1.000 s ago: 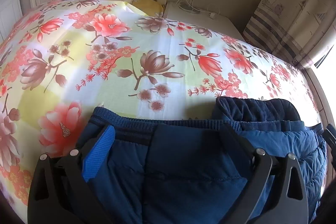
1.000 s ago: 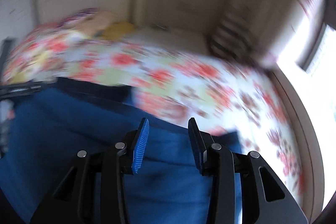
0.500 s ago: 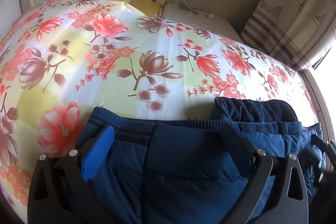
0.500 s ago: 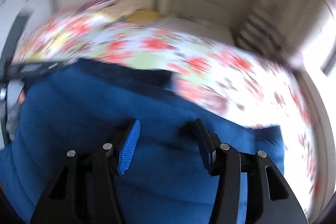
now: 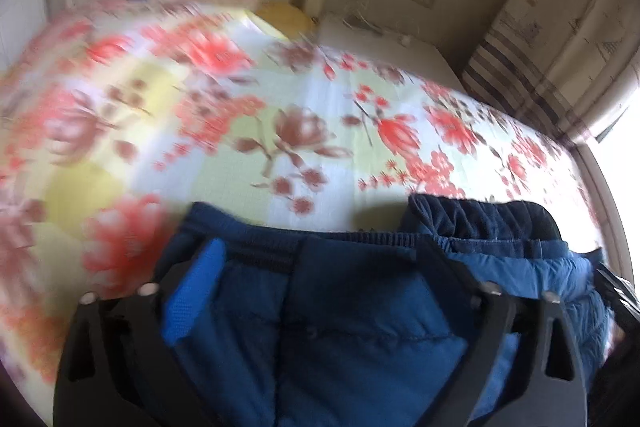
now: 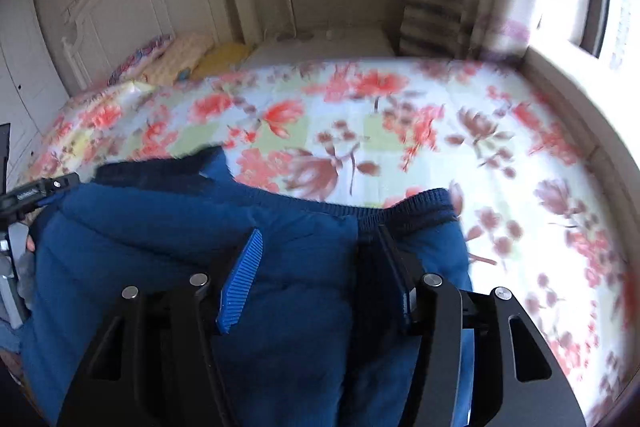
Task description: Fold large clothes
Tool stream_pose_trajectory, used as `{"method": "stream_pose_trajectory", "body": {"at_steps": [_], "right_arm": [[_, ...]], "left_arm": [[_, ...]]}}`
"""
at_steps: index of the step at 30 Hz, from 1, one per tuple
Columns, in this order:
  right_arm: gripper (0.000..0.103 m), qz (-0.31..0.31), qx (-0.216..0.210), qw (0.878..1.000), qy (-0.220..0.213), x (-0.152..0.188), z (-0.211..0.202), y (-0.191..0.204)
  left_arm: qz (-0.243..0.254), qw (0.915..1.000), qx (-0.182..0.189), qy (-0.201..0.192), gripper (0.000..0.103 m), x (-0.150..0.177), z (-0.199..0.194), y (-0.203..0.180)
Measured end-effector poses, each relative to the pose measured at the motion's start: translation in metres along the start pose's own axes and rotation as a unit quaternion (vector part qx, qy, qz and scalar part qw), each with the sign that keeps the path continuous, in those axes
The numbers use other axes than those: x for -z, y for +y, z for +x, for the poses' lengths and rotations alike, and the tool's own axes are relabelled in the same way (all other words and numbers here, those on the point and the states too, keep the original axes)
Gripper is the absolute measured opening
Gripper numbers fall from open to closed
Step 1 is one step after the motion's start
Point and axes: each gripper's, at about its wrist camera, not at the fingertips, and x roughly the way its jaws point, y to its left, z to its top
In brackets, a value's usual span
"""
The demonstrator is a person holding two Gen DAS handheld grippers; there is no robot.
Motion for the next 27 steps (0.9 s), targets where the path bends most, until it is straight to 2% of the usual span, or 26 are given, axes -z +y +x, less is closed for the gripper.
{"method": "stream_pose_trajectory", "body": {"at_steps": [3,5,6,7,8,9,10,11,14,16,20,22,24,25,26,27], "right_arm": [[0.061,-0.065,-0.022,0.997,-0.031,0.007,-0.034,0.042],[0.066,-0.124,-0.035,0.991,-0.03,0.02,-0.047,0.075],[0.072,-0.148,-0.043,0.988,-0.028,0.026,-0.049,0.089],[0.075,-0.17,-0.048,0.984,-0.019,0.034,-0.047,0.102],[0.076,-0.196,-0.049,0.979,0.002,0.046,-0.038,0.116],[0.077,-0.224,-0.037,0.974,0.025,0.059,-0.024,0.129],[0.077,-0.229,-0.028,0.973,0.018,0.066,-0.016,0.133],[0.077,-0.222,-0.029,0.975,0.015,0.066,-0.015,0.132],[0.078,-0.201,-0.048,0.978,0.025,0.062,-0.013,0.122],[0.078,-0.189,-0.057,0.98,0.028,0.06,-0.012,0.118],[0.077,-0.161,-0.027,0.987,0.0,0.054,-0.033,0.097],[0.077,-0.129,-0.006,0.992,-0.008,0.052,-0.04,0.068],[0.078,-0.088,0.004,0.996,0.007,0.051,-0.031,0.032],[0.078,-0.066,-0.008,0.998,0.013,0.054,-0.027,0.017],[0.078,-0.023,-0.052,0.998,0.016,0.056,-0.022,-0.002],[0.078,-0.008,-0.063,0.998,0.014,0.057,-0.021,-0.008]], "left_arm": [[0.025,0.9988,-0.011,-0.04,0.091,0.012,-0.036,-0.023],[0.062,0.9961,0.006,-0.062,0.094,0.029,-0.062,-0.047],[0.094,0.9926,0.008,-0.076,0.101,0.041,-0.074,-0.064],[0.127,0.9882,-0.008,-0.086,0.101,0.056,-0.079,-0.081],[0.147,0.9855,-0.022,-0.082,0.101,0.065,-0.077,-0.092],[0.177,0.9818,-0.038,-0.059,0.101,0.079,-0.064,-0.104],[0.199,0.978,-0.056,-0.027,0.101,0.089,-0.043,-0.111],[0.201,0.9774,-0.065,-0.016,0.101,0.092,-0.033,-0.112],[0.164,0.9855,-0.042,-0.011,0.101,0.087,-0.03,-0.1],[0.152,0.9879,-0.028,-0.011,0.101,0.089,-0.032,-0.094],[0.108,0.9923,-0.04,-0.044,0.101,0.083,-0.057,-0.061],[0.08,0.9941,-0.053,-0.049,0.101,0.077,-0.067,-0.026],[0.048,0.996,-0.066,-0.036,0.101,0.075,-0.068,0.009],[0.017,0.9979,-0.059,-0.02,0.101,0.075,-0.064,0.03],[-0.015,0.9989,-0.044,0.0,0.101,0.076,-0.058,0.049],[-0.045,0.9987,-0.017,0.018,0.101,0.077,-0.051,0.063]]}}
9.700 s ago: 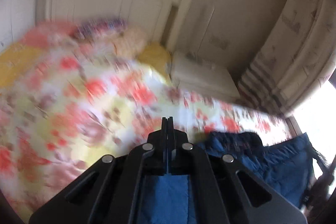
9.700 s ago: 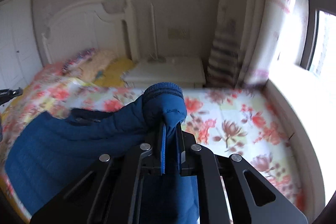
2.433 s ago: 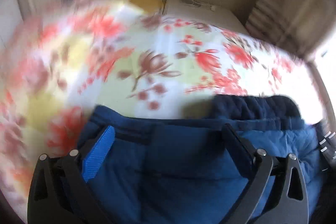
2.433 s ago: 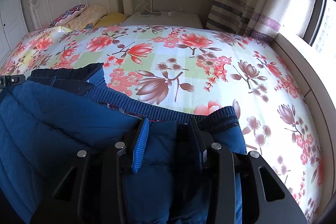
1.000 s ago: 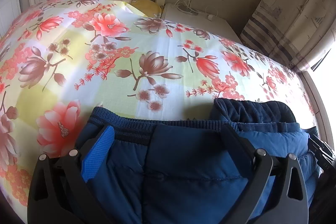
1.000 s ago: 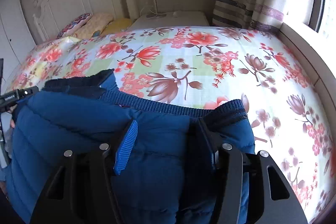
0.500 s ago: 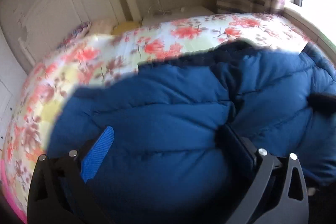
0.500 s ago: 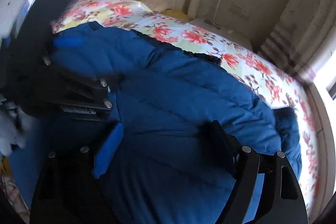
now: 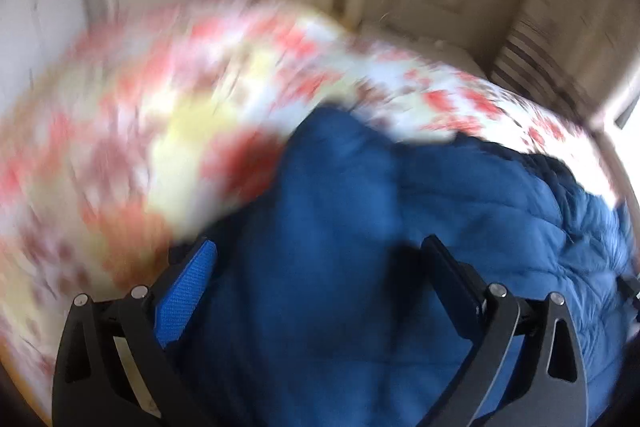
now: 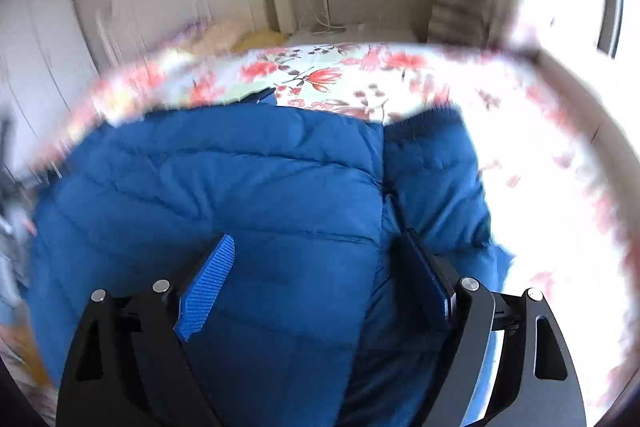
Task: Fold large clothes
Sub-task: 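Press both open grippers onto the folded jacket to flatten it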
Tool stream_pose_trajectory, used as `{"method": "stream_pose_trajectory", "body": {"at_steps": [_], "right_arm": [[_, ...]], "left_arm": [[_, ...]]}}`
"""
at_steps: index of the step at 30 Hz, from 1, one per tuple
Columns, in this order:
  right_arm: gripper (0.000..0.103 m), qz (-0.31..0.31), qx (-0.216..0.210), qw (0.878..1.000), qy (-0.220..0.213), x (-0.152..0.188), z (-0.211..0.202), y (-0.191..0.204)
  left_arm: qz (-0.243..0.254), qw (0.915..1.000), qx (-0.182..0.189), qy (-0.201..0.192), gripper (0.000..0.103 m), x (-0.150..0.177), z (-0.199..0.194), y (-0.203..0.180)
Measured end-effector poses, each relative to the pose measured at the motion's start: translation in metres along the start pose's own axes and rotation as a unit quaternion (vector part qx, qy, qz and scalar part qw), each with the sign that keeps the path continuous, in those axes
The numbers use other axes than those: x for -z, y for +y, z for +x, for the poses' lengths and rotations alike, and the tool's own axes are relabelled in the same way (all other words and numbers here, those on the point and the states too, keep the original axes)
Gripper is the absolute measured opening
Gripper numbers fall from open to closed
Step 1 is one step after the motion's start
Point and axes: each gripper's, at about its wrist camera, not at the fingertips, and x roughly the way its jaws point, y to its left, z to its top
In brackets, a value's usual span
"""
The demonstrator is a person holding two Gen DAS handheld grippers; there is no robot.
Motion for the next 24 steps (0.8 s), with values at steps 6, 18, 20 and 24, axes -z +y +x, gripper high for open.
{"method": "stream_pose_trajectory", "body": {"at_steps": [6,18,20,24], "right_arm": [[0.079,-0.045,0.063,0.997,-0.011,0.001,-0.007,0.022],[0.089,-0.214,0.013,0.975,-0.055,0.066,-0.026,0.135],[0.089,-0.203,0.002,0.978,-0.04,0.065,-0.026,0.128],[0.089,-0.177,0.004,0.984,-0.036,0.06,-0.04,0.106]], "left_arm": [[-0.002,0.9994,-0.015,-0.031,0.1,0.002,-0.011,-0.002],[0.214,0.9714,-0.04,-0.096,0.101,0.097,-0.032,-0.133],[0.207,0.9744,-0.029,-0.084,0.101,0.092,-0.033,-0.131],[0.175,0.9819,-0.009,-0.071,0.101,0.087,-0.043,-0.109]]}}
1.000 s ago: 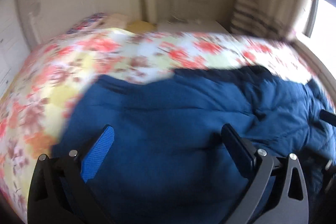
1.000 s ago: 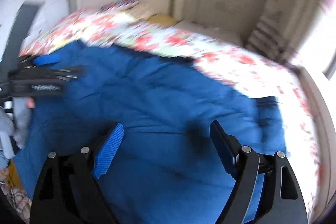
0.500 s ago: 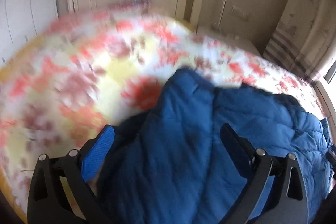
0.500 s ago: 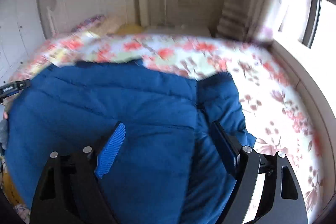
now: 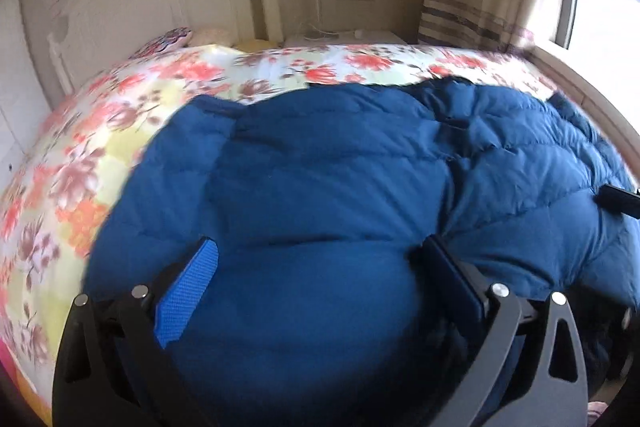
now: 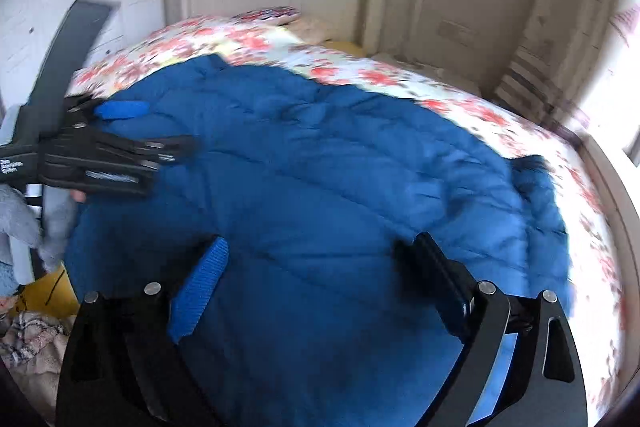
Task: Fold large clothes
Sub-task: 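Press both open grippers onto the folded jacket to flatten it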
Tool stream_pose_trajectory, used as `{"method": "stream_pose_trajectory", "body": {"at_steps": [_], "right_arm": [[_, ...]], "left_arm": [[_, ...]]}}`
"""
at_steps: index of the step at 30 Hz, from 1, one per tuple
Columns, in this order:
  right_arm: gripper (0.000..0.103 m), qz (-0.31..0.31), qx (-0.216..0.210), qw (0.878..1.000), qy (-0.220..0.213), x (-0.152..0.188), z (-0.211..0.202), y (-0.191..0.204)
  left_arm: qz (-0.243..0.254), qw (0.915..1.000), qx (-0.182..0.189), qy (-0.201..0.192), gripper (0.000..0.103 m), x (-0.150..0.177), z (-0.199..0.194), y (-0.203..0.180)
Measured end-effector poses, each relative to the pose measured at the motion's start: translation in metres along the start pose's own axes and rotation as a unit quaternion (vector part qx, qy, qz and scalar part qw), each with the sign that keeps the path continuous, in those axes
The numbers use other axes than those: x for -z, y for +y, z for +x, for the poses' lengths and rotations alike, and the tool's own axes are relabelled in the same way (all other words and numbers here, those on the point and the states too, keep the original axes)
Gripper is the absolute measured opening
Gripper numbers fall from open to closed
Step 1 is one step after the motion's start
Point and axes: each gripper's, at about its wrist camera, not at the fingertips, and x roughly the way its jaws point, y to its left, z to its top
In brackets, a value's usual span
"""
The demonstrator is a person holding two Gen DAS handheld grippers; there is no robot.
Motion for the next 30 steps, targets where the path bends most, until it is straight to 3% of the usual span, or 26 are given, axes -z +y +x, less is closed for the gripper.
{"method": "stream_pose_trajectory", "body": {"at_steps": [5,8,14,18,22,24,30], "right_arm": [[0.089,0.074,0.025,0.997,-0.007,0.034,-0.024,-0.058],[0.09,0.131,-0.005,0.991,-0.019,0.062,-0.025,-0.086],[0.09,0.131,0.041,0.991,-0.004,0.051,-0.035,-0.073],[0.09,0.081,0.004,0.996,-0.046,0.042,-0.052,-0.036],[0.091,0.024,-0.002,0.999,-0.025,0.051,-0.032,-0.01],[0.091,0.036,-0.013,0.999,-0.027,0.055,-0.033,-0.023],[0.091,0.111,0.039,0.992,-0.035,0.088,-0.065,-0.077]], "left_arm": [[-0.063,0.9977,-0.025,-0.003,0.101,0.021,-0.014,0.068],[-0.077,0.9968,-0.013,-0.013,0.101,0.038,-0.016,0.089],[-0.067,0.9974,-0.027,-0.007,0.101,0.041,-0.016,0.088],[-0.067,0.9975,-0.022,-0.01,0.101,0.043,-0.014,0.089],[-0.066,0.9976,-0.019,-0.01,0.101,0.043,-0.013,0.091],[-0.065,0.9977,-0.017,-0.011,0.101,0.043,-0.012,0.091],[-0.064,0.9978,-0.015,-0.01,0.101,0.043,-0.012,0.093]]}}
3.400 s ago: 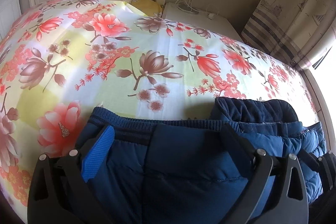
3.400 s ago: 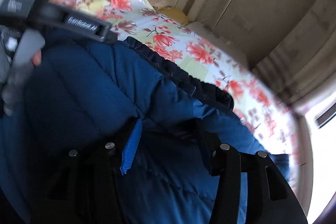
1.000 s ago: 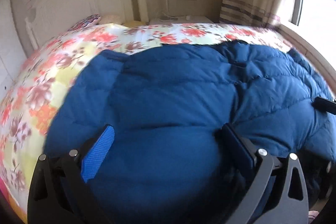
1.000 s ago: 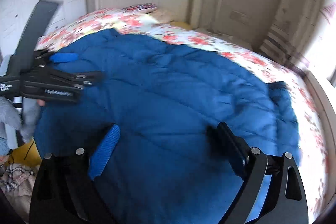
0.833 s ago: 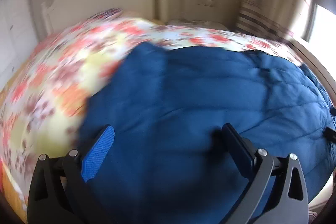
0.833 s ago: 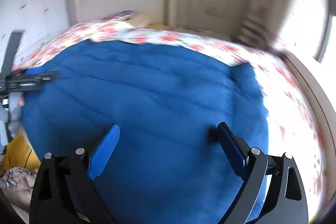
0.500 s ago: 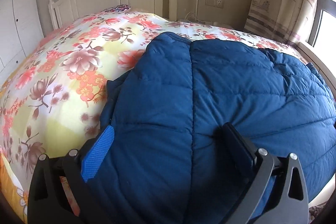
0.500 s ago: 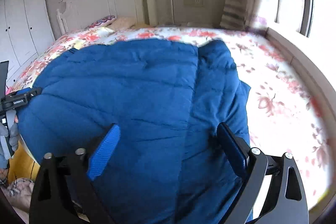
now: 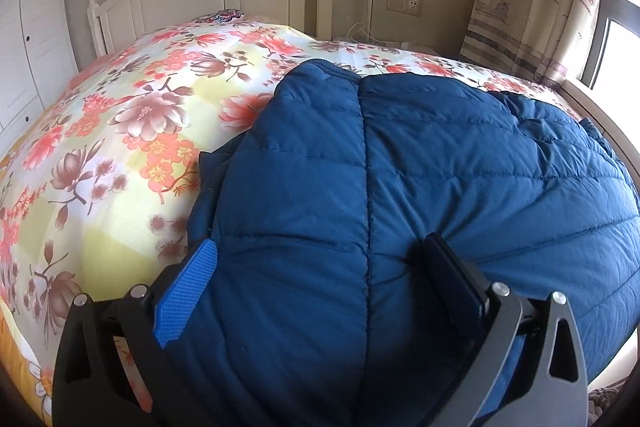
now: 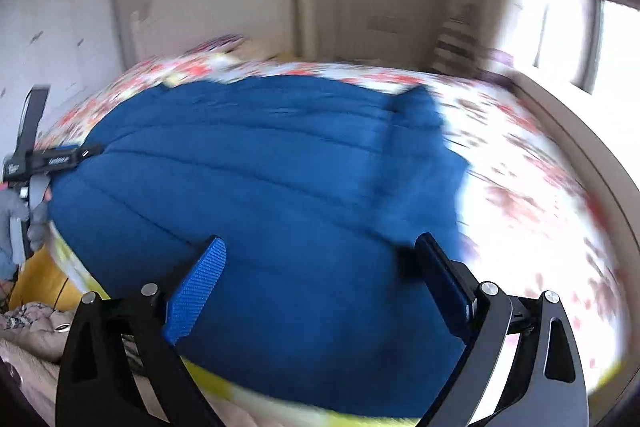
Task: Fold large clothes
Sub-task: 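Press both open grippers onto the folded jacket to flatten it, then grasp the folded jacket edge with the right gripper and lift it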
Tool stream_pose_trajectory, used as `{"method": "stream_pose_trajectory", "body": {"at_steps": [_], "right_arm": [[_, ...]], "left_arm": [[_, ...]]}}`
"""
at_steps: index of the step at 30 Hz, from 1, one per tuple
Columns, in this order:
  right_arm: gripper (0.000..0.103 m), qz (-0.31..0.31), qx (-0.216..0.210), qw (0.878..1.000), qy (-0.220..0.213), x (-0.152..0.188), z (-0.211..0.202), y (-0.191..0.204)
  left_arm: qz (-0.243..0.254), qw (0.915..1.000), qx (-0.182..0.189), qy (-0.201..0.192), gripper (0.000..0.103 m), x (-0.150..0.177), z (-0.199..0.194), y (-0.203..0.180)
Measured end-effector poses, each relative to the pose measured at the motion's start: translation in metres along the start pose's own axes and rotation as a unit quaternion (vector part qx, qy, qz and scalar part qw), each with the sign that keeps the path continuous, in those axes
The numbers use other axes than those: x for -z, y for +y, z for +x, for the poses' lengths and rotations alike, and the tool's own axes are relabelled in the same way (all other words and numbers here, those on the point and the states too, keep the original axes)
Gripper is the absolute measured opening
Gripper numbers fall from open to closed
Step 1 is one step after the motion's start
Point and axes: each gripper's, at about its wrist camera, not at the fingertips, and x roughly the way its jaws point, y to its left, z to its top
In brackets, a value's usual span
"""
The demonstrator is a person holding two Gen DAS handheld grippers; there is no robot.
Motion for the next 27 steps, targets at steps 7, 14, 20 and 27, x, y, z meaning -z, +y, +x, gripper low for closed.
{"method": "stream_pose_trajectory", "body": {"at_steps": [7,14,20,27], "right_arm": [[0.083,0.187,-0.079,0.979,0.002,0.059,-0.042,-0.083],[0.082,0.165,-0.125,0.978,0.014,0.07,-0.032,-0.056],[0.093,0.198,-0.133,0.97,0.039,0.041,-0.005,-0.043],[0.096,0.352,-0.108,0.929,0.022,0.011,0.031,-0.048]], "left_arm": [[0.0,1.0,0.0,-0.002,0.101,-0.001,0.0,0.0],[0.001,1.0,0.0,-0.002,0.101,0.0,0.001,0.001],[0.004,1.0,-0.001,0.0,0.101,0.0,0.001,0.0],[0.007,0.9999,0.01,0.009,0.101,0.0,0.004,0.001]]}}
